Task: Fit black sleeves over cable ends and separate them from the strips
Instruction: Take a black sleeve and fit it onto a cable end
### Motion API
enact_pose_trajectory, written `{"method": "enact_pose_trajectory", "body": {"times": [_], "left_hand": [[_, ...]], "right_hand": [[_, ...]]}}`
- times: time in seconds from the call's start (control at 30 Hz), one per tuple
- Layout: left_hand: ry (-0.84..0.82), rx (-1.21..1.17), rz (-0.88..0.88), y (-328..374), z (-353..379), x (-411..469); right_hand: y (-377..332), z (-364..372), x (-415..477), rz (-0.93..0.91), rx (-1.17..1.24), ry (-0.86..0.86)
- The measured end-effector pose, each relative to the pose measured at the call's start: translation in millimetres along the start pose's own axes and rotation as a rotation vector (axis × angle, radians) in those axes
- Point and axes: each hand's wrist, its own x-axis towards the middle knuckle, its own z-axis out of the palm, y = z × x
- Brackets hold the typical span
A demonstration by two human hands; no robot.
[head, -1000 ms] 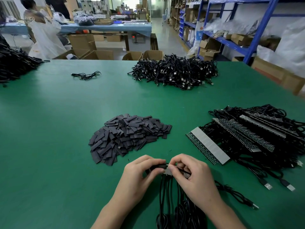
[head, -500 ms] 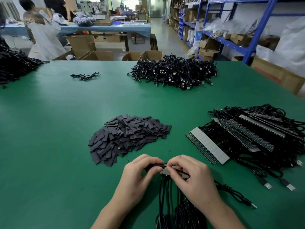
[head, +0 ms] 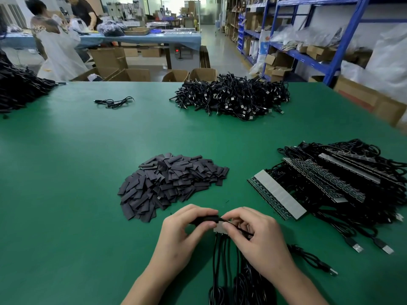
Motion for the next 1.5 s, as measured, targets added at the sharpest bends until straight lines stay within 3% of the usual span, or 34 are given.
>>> {"method": "enact_pose_trajectory", "body": {"times": [0.27,0.83,1.0,1.27,1.4,1.5], "left_hand": [[0.247,0.017,-0.08,3.8,0.5,0.8],[0.164,0.012,-0.103,10.7,2.9,-3.6],[0.216,-0.4,-0.385,10.5,7.6,0.7],[0.375,-0.719,-0.501,8.5,-3.3,6.4],[0.35,-0.688,-0.491,5.5,-4.2,6.7],[0.236,-0.378,-0.444,-0.3,-0.7,6.1]], "right_hand": [[3.4,2.1,0.0,0.037,0.011,0.063],[3.5,1.0,-1.8,0.038,-0.055,0.099],[-2.9,-0.3,-0.1,-0.007,-0.091,0.008],[3.3,-16.6,4.7,-0.018,-0.179,-0.107],[-0.2,-17.1,8.3,0.016,-0.175,-0.059],[-9.0,-28.1,31.7,0.102,-0.091,0.037]]}}
